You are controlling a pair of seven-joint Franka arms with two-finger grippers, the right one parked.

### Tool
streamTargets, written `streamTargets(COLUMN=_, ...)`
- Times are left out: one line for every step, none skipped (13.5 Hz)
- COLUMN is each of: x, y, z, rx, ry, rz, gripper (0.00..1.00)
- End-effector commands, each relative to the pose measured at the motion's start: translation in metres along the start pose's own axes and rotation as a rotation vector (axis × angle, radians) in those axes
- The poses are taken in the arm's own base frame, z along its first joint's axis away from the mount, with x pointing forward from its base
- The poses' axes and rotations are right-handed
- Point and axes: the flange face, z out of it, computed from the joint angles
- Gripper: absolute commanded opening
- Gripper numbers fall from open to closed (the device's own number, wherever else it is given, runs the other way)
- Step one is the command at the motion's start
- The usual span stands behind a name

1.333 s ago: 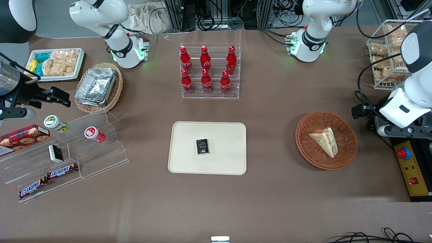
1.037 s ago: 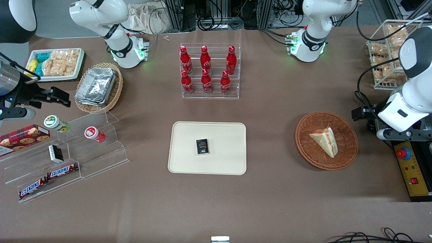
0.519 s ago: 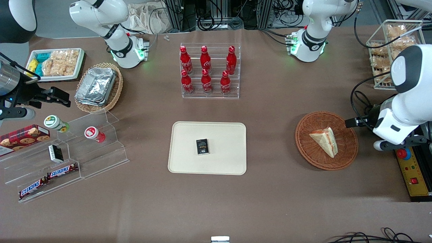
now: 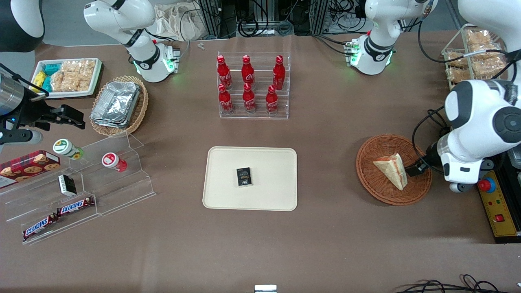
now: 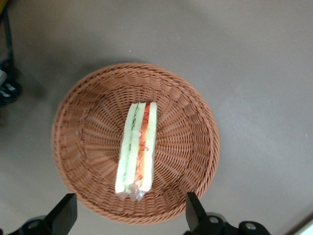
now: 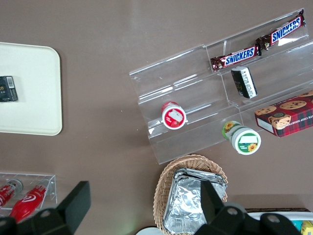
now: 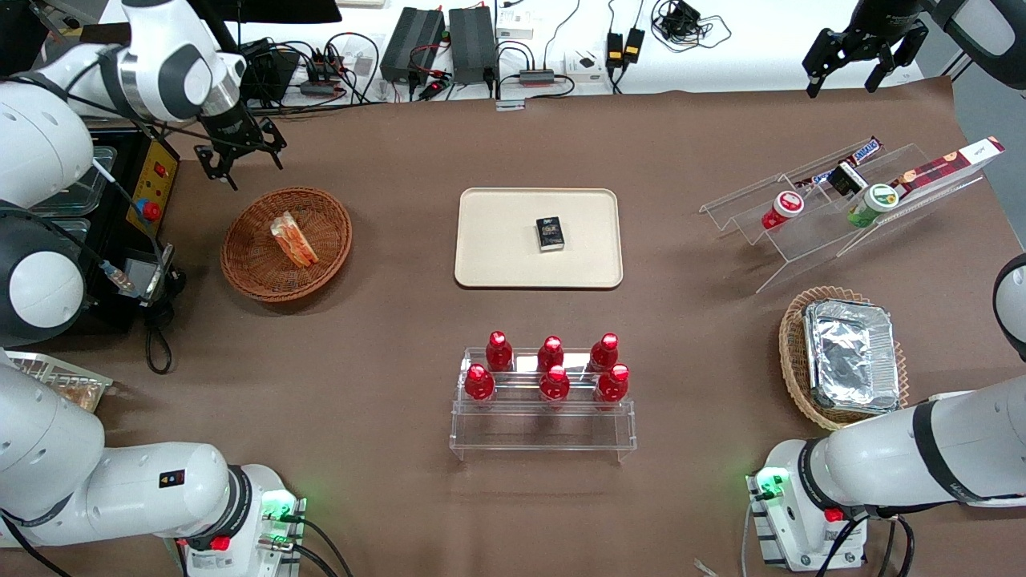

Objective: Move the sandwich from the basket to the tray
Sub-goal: 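Move the left gripper over the sandwich in the wicker basket, then lower the left gripper and close it on the triangular sandwich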

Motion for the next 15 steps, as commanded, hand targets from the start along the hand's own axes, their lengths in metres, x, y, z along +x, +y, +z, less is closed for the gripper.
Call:
streamTargets(x=-0.008, y=-0.008, z=0.036, rx=0.015, ry=-0.001, rz=-0.071, gripper=1.0)
streamTargets(x=-0.009, y=-0.009, z=0.05, rx=0.029, ry=-0.015, rz=-0.074, gripper=1.0)
streamTargets(x=-0.01, y=-0.009, z=0.059, rx=0.025, ry=-0.012, rz=-0.078, gripper=1.0)
streamTargets(x=-0.011, y=-0.009, z=0.068, rx=0.019, ry=-0.01, rz=-0.081, gripper=1.0)
streamTargets(x=-0.013, y=-0.009, z=0.079, rx=0.019, ry=-0.012, rz=-0.079, gripper=1.0)
streamTargets(x=-0.015, y=-0.01, z=0.093, rx=0.021, ry=-0.02, rz=-0.077, gripper=1.0)
streamTargets(x=-0.016, y=-0.011, z=0.099, rx=0.016, ry=-0.017, rz=-0.078, gripper=1.0)
streamTargets(x=-0.019, y=-0.013, z=0.104, rx=0.014, ry=-0.016, rz=-0.075, gripper=1.0)
streamTargets(x=-0.022, y=-0.015, z=0.11, rx=0.018, ry=-0.02, rz=-0.073, gripper=1.0)
streamTargets(x=-0.023, y=-0.015, z=0.118, rx=0.025, ry=-0.03, rz=-0.072, gripper=1.0)
streamTargets(x=-0.024, y=-0.017, z=0.125, rx=0.034, ry=-0.041, rz=-0.073, gripper=1.0)
streamTargets(x=-0.025, y=-0.018, z=0.129, rx=0.039, ry=-0.047, rz=-0.073, gripper=1.0)
streamTargets(x=-0.027, y=-0.019, z=0.133, rx=0.045, ry=-0.054, rz=-0.072, gripper=1.0)
streamTargets(x=-0.027, y=-0.02, z=0.139, rx=0.052, ry=-0.06, rz=-0.071, gripper=1.0)
streamTargets(x=-0.026, y=-0.019, z=0.143, rx=0.053, ry=-0.056, rz=-0.065, gripper=0.99)
